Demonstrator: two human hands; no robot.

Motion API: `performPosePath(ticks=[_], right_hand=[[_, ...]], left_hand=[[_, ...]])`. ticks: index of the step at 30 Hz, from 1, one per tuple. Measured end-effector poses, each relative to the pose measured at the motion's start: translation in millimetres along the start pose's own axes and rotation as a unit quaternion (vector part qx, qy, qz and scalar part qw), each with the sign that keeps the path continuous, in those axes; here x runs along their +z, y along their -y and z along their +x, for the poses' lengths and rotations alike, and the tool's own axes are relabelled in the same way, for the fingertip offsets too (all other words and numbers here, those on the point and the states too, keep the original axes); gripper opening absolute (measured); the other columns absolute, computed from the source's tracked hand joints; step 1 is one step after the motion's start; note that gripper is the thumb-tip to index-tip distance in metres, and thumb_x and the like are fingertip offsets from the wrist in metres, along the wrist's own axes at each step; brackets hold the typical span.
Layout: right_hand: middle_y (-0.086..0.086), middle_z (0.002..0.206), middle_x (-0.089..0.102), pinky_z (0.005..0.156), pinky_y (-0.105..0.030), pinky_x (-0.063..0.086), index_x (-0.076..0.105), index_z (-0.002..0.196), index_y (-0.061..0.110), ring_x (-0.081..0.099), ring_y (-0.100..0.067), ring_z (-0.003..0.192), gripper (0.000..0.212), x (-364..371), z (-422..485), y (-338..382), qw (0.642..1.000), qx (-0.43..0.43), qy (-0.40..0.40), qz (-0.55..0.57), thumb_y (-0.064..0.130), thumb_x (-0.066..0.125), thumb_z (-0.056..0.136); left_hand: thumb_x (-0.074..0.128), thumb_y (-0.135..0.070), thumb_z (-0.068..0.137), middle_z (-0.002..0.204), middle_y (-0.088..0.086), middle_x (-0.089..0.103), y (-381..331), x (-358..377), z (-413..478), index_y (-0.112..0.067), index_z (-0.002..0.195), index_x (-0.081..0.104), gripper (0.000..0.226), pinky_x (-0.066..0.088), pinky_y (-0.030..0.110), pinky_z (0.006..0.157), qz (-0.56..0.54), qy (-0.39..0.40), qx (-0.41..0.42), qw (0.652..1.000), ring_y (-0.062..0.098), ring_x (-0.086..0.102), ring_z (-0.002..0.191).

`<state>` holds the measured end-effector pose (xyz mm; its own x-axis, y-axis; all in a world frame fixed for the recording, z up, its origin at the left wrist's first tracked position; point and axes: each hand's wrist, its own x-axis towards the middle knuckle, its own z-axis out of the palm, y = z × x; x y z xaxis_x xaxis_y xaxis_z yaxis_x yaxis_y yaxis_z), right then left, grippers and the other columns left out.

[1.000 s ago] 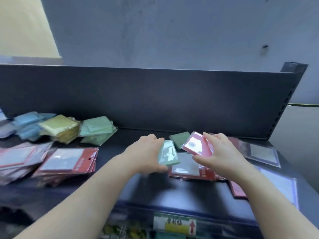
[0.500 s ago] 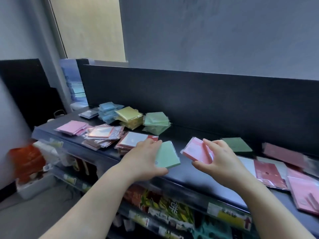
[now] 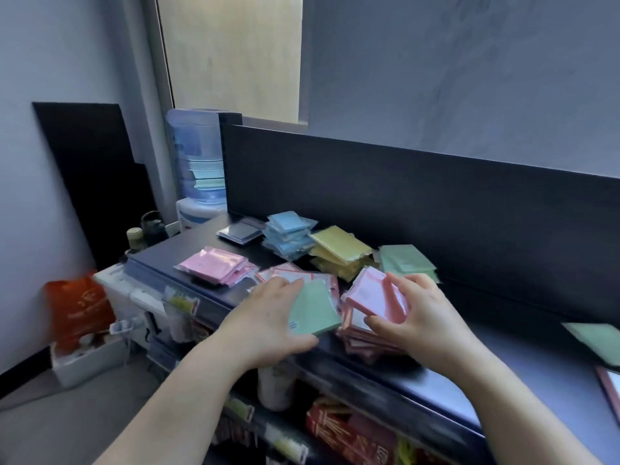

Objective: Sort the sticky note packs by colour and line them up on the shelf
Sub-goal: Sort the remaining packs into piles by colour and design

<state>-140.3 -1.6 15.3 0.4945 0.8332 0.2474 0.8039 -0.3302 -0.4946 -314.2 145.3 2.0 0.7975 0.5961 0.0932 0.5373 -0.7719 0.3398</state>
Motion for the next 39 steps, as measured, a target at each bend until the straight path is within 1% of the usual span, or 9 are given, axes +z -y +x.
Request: performPosePath(ticks=[2,5,10,15,21,25,30,34,39], right_hand=[[0.011,0.121,0.036,0.090,-0.017,0.028,0.034,0.145,0.027,0.035,-0.005,0.113,0.078,22.0,22.2,23.7,1.000,-0.008,0.001,-0.004,0.050,0.068,0.079],[0.010,0.130,0.036,0.092,-0.019,0.030,0.030,0.147,0.027,0.036,-0.007,0.119,0.083,54.4,53.3,57.4,1.000,-0.006,0.013,-0.011,0.053,0.067,0.078],[0.010,0.127,0.035,0.095,-0.022,0.035,0.034,0.144,0.025,0.038,-0.010,0.116,0.082,102.4,92.9,107.9,0.999,-0.008,0.044,-0.019,0.055,0.068,0.076],[0.007,0.126,0.038,0.090,-0.019,0.031,0.039,0.140,0.023,0.039,-0.011,0.116,0.072,135.1,121.9,145.1,0.996,-0.021,0.071,-0.048,0.049,0.066,0.079],[0.002,0.124,0.042,0.097,-0.031,0.041,0.045,0.131,0.018,0.044,-0.018,0.114,0.068,165.1,152.6,172.7,0.987,-0.014,0.122,-0.106,0.053,0.067,0.076],[0.002,0.122,0.044,0.097,-0.033,0.042,0.049,0.127,0.017,0.046,-0.019,0.114,0.067,181.6,166.1,183.8,0.982,-0.011,0.143,-0.121,0.054,0.069,0.074],[0.000,0.142,0.039,0.107,-0.032,0.034,0.036,0.143,0.016,0.038,-0.019,0.129,0.086,182.0,168.5,183.3,0.975,-0.011,0.172,-0.136,0.053,0.072,0.074],[0.005,0.152,0.028,0.113,-0.028,0.027,0.023,0.150,0.020,0.029,-0.013,0.138,0.095,159.6,157.8,169.1,0.982,-0.003,0.136,-0.130,0.053,0.071,0.076],[0.009,0.153,0.026,0.112,-0.024,0.022,0.023,0.151,0.022,0.026,-0.010,0.139,0.086,117.6,128.8,138.8,0.987,0.034,0.071,-0.141,0.050,0.066,0.082]], left_hand=[[0.065,-0.053,0.079,0.149,-0.006,0.026,36.9,-10.4,6.1,-0.028,0.151,0.018,0.090,0.022,0.027,0.113,-0.011,-0.007,-0.005,1.000,0.015,0.023,0.139],[0.066,-0.054,0.078,0.150,-0.006,0.026,91.6,-25.2,13.4,-0.028,0.152,0.016,0.092,0.022,0.028,0.114,-0.016,-0.015,-0.023,0.999,0.015,0.024,0.139],[0.066,-0.056,0.078,0.151,-0.005,0.025,167.2,-47.2,19.3,-0.027,0.152,0.016,0.093,0.025,0.030,0.112,-0.011,-0.025,-0.068,0.997,0.017,0.025,0.138],[0.067,-0.056,0.078,0.146,-0.004,0.031,211.6,-59.9,22.7,-0.026,0.152,0.017,0.094,0.029,0.033,0.109,-0.020,-0.034,-0.094,0.995,0.019,0.029,0.135],[0.065,-0.060,0.077,0.148,-0.004,0.028,250.4,-62.7,18.4,-0.025,0.152,0.015,0.097,0.032,0.036,0.110,-0.028,-0.027,-0.123,0.992,0.019,0.028,0.136],[0.066,-0.061,0.075,0.147,-0.005,0.028,268.8,-65.3,15.7,-0.025,0.152,0.015,0.100,0.033,0.036,0.110,-0.039,-0.034,-0.133,0.990,0.017,0.028,0.136],[0.067,-0.060,0.075,0.148,-0.004,0.028,273.5,-64.0,23.2,-0.024,0.152,0.015,0.099,0.031,0.036,0.111,-0.047,-0.031,-0.120,0.991,0.019,0.028,0.136],[0.066,-0.058,0.077,0.150,-0.004,0.027,256.5,-62.1,41.3,-0.025,0.153,0.014,0.098,0.028,0.035,0.111,-0.050,-0.022,-0.088,0.995,0.018,0.026,0.137],[0.068,-0.056,0.076,0.147,-0.003,0.030,210.5,-56.5,70.8,-0.024,0.152,0.018,0.096,0.027,0.032,0.111,-0.061,-0.026,-0.011,0.998,0.020,0.030,0.135]])
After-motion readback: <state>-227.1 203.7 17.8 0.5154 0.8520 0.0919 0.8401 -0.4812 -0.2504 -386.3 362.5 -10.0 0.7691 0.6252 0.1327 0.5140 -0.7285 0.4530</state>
